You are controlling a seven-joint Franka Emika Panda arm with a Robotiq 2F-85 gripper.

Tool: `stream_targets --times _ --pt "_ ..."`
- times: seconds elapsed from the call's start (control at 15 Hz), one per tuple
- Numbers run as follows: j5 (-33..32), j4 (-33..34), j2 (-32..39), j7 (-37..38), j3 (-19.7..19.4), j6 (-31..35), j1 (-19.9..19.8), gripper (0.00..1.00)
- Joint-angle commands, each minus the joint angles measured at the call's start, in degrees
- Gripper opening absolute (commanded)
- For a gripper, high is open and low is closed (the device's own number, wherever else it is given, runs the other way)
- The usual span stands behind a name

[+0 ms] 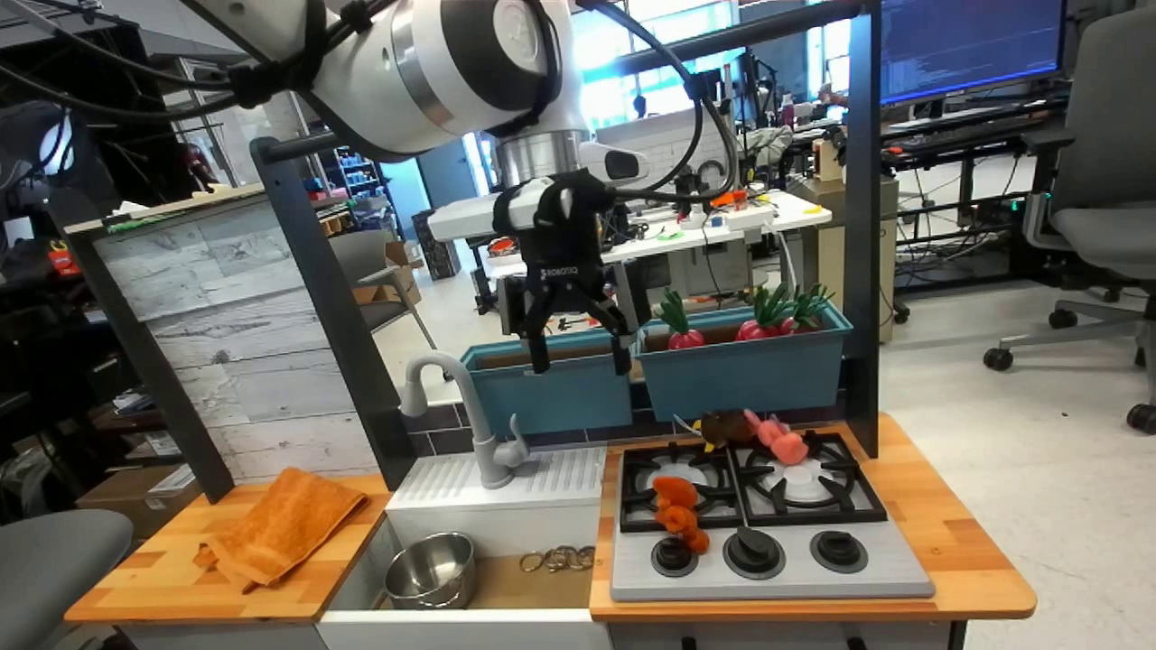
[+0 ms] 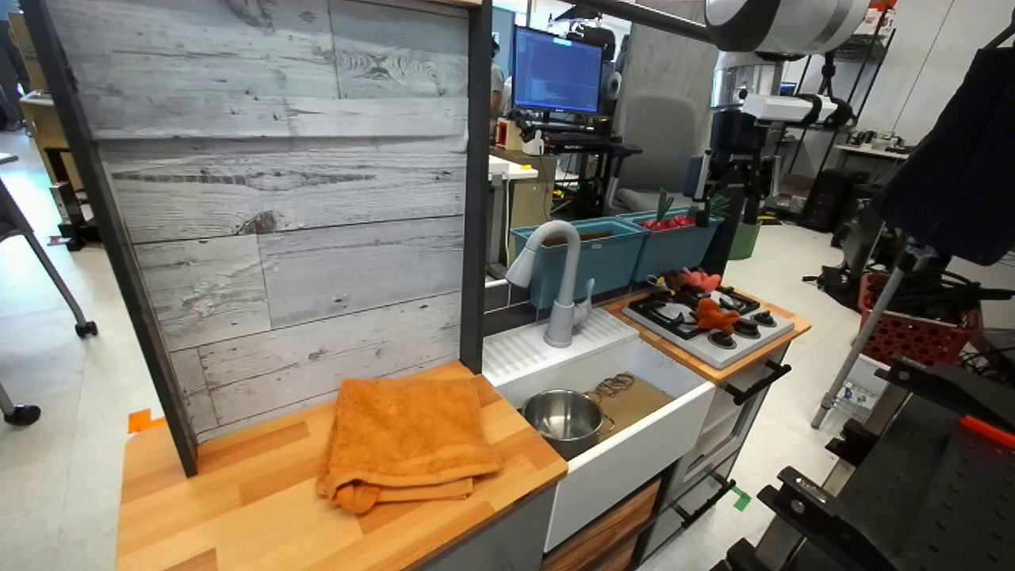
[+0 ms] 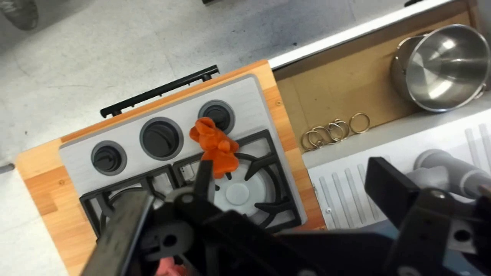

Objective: Wipe the left side of the counter with the orange towel, place the plush toys on the stove inside the silver pot in the sink

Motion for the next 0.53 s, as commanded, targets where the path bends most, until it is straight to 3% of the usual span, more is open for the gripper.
stream_targets --times 0.0,0.27,0.33,0.4,0.47 --pt "-5.49 4.54 4.24 -5.17 -1.01 2.79 -0.03 1.0" --pt "0.03 8.47 11.23 -14.17 4.29 13.56 -6.47 1.0" --pt "2.36 8.93 12.25 -16.38 6.42 12.28 -8.43 1.0" --pt "-0.62 5.26 8.75 -12.07 2.9 11.45 -4.86 1.0" --pt "0.7 6.07 10.34 -13.86 4.08 11.79 -6.28 1.0"
